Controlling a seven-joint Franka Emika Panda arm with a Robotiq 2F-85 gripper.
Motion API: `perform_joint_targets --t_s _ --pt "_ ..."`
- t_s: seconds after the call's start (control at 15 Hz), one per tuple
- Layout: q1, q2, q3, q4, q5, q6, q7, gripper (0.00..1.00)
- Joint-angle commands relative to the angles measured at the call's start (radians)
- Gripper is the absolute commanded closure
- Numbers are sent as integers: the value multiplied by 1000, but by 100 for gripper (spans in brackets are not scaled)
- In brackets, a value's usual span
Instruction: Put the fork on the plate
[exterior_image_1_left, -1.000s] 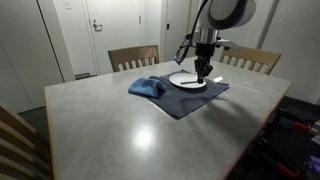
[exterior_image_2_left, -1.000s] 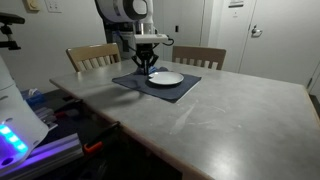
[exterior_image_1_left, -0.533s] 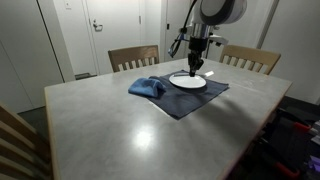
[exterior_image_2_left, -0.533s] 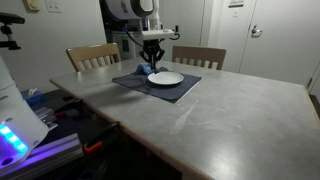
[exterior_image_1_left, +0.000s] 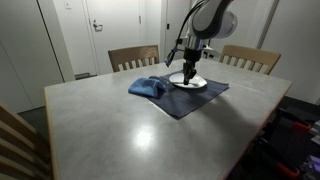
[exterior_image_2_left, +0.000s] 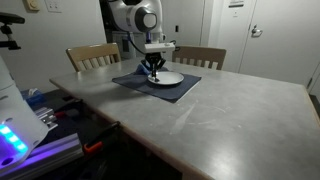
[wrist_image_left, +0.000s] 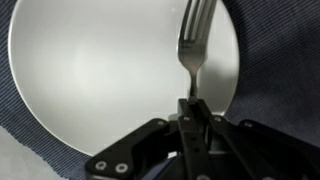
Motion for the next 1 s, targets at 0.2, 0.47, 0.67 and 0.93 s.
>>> perform_joint_targets --t_s 0.2,0.47,0.67,0.93 --pt "-83 65 59 54 11 21 -89 97" --pt "-121 89 103 70 4 43 -226 97" --pt "-118 91 99 77 -2 24 -277 97" --pt "-103 86 78 74 -14 11 -301 97"
